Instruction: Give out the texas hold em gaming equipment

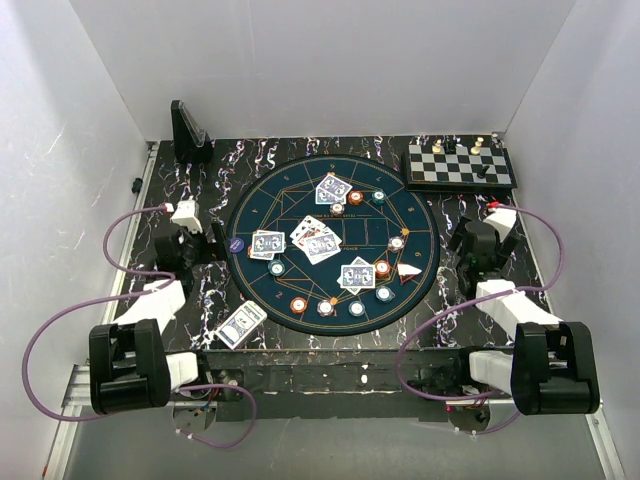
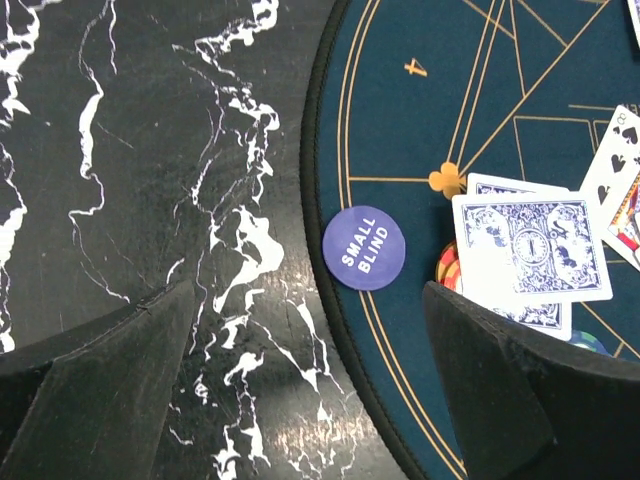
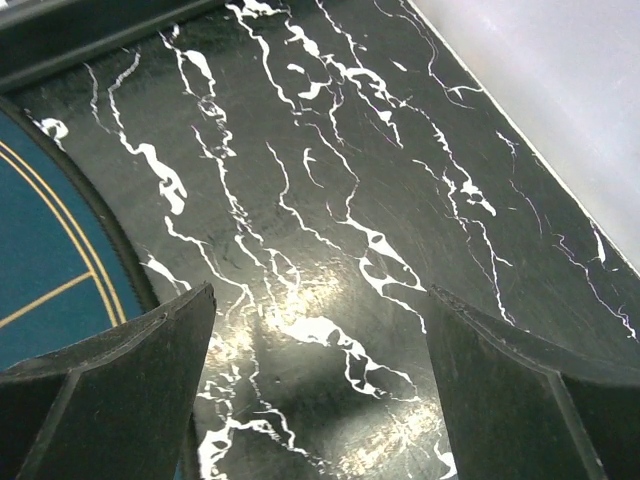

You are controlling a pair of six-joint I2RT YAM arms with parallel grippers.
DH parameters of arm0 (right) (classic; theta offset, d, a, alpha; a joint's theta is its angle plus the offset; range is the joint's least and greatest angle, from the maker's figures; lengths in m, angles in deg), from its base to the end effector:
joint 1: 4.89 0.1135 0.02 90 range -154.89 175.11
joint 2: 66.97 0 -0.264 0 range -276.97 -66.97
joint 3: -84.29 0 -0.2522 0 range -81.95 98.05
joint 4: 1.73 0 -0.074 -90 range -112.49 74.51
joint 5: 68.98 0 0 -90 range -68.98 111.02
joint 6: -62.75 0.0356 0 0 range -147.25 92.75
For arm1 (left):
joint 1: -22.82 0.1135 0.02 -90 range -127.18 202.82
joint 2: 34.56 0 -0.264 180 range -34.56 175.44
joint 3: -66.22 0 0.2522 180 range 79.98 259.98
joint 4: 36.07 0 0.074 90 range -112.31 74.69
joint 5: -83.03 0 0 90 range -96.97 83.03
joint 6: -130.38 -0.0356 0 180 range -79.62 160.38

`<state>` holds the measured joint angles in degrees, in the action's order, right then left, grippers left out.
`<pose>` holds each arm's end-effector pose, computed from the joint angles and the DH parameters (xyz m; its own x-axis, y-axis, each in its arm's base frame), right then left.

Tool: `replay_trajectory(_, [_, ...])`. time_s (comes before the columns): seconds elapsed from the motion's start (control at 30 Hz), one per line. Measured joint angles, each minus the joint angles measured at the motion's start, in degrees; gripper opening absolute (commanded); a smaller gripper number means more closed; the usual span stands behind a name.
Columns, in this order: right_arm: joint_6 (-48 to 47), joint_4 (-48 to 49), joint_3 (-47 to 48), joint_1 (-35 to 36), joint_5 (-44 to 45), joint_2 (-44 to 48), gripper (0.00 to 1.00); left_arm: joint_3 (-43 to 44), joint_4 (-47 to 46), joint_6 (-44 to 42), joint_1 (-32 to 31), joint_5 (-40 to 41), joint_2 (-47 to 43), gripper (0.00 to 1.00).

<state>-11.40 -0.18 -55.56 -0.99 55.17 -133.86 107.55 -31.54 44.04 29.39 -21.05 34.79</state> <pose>0.2360 -0.0039 0.1988 -0.2854 0.2071 -0.9358 0.5494 0.8354 0.0173 0.2404 0.0190 0.1837 -0.5393 -0.1244 -0.8328 0.0584 0.9811 -0.1844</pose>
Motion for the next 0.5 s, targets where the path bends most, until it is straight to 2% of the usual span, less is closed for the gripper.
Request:
replay_trajectory(0.1, [-1.77,5.7,-3.37,-0.37,0.2,-1.07,0.92,-3.15,-8.11,-0.02,0.02,0.13,0.76,0.98])
replay_trajectory(0.3, [-2.73,15.52,-3.8,-0.81,0.13,-4.26,0.92,-6.4,-25.14,0.04,0.02,0.2,6.16,0.98])
replay_trajectory(0.5, [-3.98,20.72,-3.87,-0.9,-2.27,-8.37,0.93,-12.31,-42.05,-0.04,0.02,-0.02,10.95,0.98])
